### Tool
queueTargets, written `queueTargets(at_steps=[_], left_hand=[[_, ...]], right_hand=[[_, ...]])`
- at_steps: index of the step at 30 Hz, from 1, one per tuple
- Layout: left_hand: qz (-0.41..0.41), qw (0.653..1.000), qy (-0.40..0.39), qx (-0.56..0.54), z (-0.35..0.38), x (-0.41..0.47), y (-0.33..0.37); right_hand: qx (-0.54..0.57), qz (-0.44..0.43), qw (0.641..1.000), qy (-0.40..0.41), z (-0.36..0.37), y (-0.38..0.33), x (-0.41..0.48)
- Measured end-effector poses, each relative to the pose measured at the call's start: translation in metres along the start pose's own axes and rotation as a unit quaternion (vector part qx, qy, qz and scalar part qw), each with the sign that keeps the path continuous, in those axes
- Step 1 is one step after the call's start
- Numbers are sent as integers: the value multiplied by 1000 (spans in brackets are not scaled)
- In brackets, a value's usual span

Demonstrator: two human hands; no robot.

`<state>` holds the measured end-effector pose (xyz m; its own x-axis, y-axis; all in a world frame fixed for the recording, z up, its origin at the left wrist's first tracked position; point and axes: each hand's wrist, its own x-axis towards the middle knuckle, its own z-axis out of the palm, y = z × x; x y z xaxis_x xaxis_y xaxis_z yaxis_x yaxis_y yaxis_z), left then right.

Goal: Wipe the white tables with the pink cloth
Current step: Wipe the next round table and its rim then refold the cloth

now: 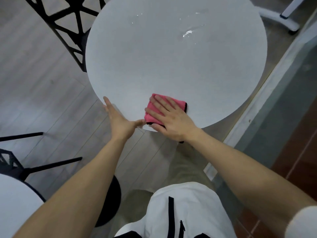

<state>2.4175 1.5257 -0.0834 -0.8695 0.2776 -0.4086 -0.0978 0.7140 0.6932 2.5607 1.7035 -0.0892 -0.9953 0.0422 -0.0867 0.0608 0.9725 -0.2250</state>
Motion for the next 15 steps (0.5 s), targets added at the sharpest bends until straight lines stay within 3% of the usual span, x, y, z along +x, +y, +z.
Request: queueTargets(at_steps=[3, 6, 15], left_hand=[[-19, 992, -1, -127, 6, -8, 4], [-58, 964, -11, -259, 16, -20, 4], [-61, 954, 43, -289, -18, 18, -8]], right_hand=[[-21, -48, 999, 4, -7, 46, -9], [-23, 7, 1000, 16, -18, 80, -11], [-5, 96, 995, 38, -3, 17, 37]])
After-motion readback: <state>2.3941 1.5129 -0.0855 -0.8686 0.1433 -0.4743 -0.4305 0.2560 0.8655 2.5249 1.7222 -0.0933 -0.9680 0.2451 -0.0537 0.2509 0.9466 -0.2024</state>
